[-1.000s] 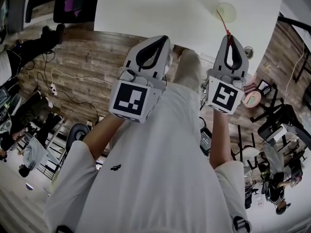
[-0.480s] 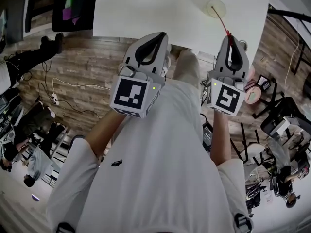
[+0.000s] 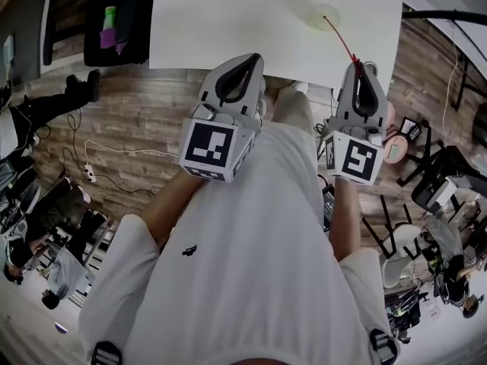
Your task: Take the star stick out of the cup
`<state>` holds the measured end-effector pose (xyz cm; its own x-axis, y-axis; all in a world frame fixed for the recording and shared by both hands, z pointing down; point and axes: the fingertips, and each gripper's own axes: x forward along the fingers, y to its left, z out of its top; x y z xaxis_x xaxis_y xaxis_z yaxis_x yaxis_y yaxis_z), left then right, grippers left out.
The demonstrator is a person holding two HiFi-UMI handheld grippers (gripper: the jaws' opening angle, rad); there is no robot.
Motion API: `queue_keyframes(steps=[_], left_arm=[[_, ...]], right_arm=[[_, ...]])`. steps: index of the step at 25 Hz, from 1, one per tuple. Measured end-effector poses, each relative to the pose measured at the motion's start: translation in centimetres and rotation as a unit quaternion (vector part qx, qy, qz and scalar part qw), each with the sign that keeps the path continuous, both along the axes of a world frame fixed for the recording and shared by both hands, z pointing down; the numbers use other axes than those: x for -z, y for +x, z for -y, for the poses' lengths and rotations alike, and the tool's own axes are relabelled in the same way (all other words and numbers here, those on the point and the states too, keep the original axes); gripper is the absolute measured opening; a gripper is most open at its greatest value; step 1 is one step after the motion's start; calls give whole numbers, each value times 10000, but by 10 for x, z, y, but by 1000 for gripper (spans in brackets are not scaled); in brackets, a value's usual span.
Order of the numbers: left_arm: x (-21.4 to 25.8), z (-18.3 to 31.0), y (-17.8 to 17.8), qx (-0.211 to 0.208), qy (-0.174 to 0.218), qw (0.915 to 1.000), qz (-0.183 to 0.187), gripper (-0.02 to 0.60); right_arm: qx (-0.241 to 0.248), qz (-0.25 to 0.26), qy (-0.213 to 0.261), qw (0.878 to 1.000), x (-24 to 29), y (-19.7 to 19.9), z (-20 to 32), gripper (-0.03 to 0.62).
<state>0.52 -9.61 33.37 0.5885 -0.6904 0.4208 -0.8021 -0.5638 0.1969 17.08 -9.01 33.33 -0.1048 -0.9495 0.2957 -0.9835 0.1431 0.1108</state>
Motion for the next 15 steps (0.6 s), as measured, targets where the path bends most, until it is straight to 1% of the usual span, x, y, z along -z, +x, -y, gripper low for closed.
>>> queue_keyframes(steps=[7, 15], left_arm=[[17, 0, -5, 42, 215, 9997, -69, -5], [31, 1, -19, 183, 432, 9987, -201, -5]], right_arm=[[4, 212, 168, 9996, 25, 1, -16, 18], [21, 704, 184, 9973, 52, 2, -37, 18]])
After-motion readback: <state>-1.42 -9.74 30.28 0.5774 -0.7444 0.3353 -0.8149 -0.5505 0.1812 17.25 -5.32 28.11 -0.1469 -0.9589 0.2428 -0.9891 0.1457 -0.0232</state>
